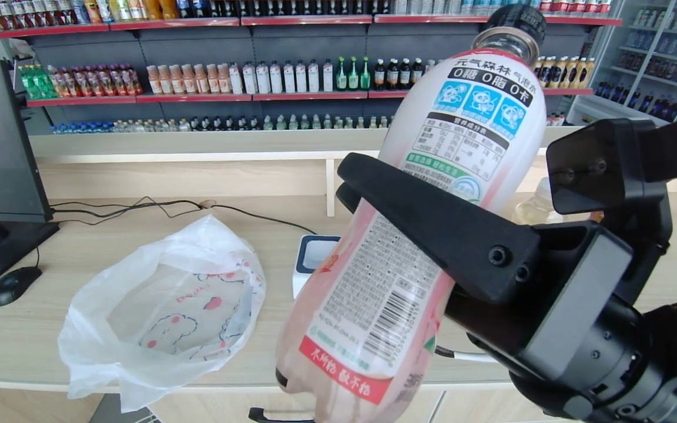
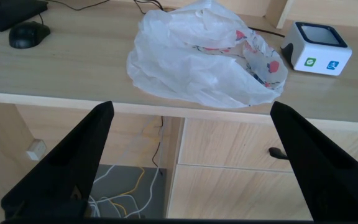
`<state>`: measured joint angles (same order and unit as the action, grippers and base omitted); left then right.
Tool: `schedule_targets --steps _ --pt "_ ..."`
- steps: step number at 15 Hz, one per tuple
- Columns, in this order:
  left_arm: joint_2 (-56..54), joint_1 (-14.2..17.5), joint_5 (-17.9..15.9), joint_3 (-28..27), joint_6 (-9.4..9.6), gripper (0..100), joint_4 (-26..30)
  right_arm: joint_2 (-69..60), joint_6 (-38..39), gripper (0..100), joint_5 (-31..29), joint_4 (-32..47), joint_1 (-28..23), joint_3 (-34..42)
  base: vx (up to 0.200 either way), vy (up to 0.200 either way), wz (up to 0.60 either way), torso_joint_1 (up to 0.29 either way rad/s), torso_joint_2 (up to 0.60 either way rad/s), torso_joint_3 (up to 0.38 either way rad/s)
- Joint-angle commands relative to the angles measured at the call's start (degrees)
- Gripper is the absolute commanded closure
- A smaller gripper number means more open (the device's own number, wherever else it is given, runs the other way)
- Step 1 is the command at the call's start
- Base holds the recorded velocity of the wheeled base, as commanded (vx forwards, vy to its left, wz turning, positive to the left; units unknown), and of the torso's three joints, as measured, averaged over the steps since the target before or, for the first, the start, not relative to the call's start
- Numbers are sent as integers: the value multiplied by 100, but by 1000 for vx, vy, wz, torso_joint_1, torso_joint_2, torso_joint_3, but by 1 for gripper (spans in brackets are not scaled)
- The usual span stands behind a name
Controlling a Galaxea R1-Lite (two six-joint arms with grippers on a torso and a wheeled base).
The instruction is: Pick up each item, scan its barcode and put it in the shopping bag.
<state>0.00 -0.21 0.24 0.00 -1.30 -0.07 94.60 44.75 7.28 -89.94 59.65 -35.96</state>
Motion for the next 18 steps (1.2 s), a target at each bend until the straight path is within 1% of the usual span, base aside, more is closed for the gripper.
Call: schedule_targets --steps 1,6,7,9,12,14,15,16,18 --pt "9 -6 2 0 -1 0 -1 -12 -2 100 2 -6 3 -7 0 0 0 0 0 0" --pt "0 -6 2 0 -1 0 -1 -20 -45 100 2 -6 3 -16 0 0 0 0 0 0" --pt "0 -6 2 0 -1 0 -1 -12 -204 100 2 -6 3 10 0 0 0 0 0 0" --pt "9 3 2 0 -1 0 -1 -3 -845 100 54 -6 3 -42 0 0 0 0 0 0" --pt "9 3 2 0 -1 0 -1 15 -1443 100 46 -6 -6 19 0 0 0 0 0 0" --pt "9 -6 2 0 -1 0 -1 103 -2005 100 46 -6 -182 45 0 0 0 0 0 0" --pt "9 3 2 0 -1 0 -1 182 -2375 100 46 -6 -366 133 0 0 0 0 0 0" --pt "0 -6 2 0 -1 0 -1 357 -3192 100 72 -6 -858 151 0 0 0 0 0 0" --pt "9 3 2 0 -1 0 -1 463 -4168 100 28 -6 -1342 168 0 0 0 0 0 0"
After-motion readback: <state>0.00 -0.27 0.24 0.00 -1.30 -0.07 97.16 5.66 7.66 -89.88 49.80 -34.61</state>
